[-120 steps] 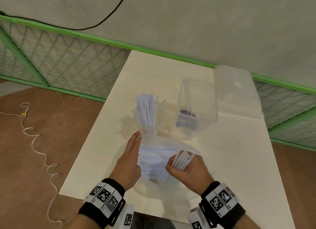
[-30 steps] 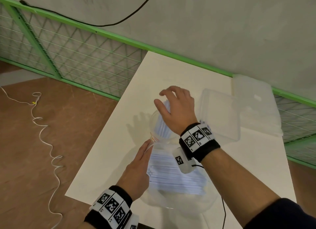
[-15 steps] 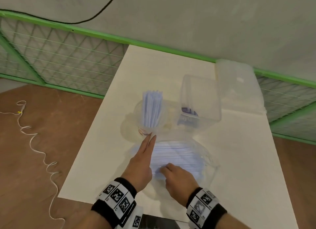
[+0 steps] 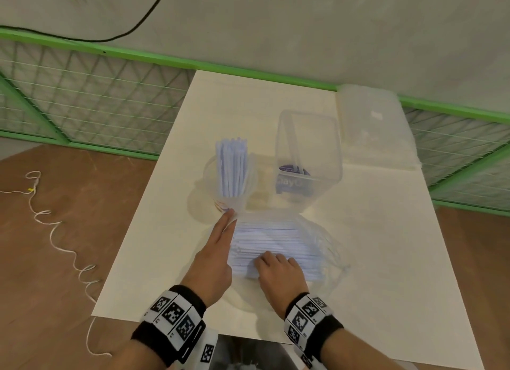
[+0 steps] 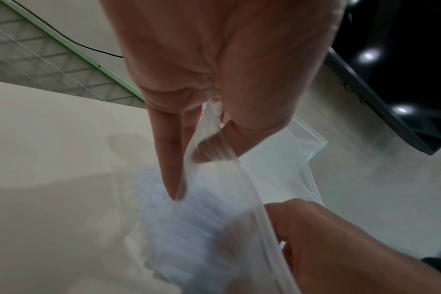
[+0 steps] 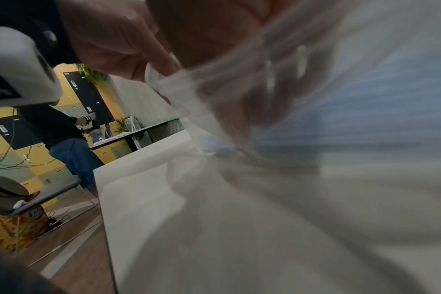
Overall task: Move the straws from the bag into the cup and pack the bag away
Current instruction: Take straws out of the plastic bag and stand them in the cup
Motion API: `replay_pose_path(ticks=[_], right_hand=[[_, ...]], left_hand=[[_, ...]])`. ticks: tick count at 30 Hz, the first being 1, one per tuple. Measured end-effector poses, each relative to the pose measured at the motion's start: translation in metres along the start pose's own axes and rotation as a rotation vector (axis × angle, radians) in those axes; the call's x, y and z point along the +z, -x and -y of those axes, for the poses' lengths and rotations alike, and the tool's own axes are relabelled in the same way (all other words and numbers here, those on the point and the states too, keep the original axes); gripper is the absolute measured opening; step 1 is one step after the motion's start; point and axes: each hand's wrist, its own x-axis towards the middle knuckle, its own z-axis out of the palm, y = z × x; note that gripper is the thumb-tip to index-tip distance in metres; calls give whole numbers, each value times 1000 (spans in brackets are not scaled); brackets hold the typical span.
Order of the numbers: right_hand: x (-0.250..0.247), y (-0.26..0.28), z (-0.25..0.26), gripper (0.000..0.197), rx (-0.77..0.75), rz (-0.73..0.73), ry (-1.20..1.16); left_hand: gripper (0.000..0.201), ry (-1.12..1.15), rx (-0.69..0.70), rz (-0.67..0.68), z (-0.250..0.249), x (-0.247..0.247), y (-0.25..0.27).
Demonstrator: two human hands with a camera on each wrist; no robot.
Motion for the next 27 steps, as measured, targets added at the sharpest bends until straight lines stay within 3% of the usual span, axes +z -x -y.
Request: replay_pose_path(ticks=[27], right_hand=[[2, -7, 8, 18, -8, -63, 125]], left_hand=[[105, 23, 18, -39, 7, 3, 6]])
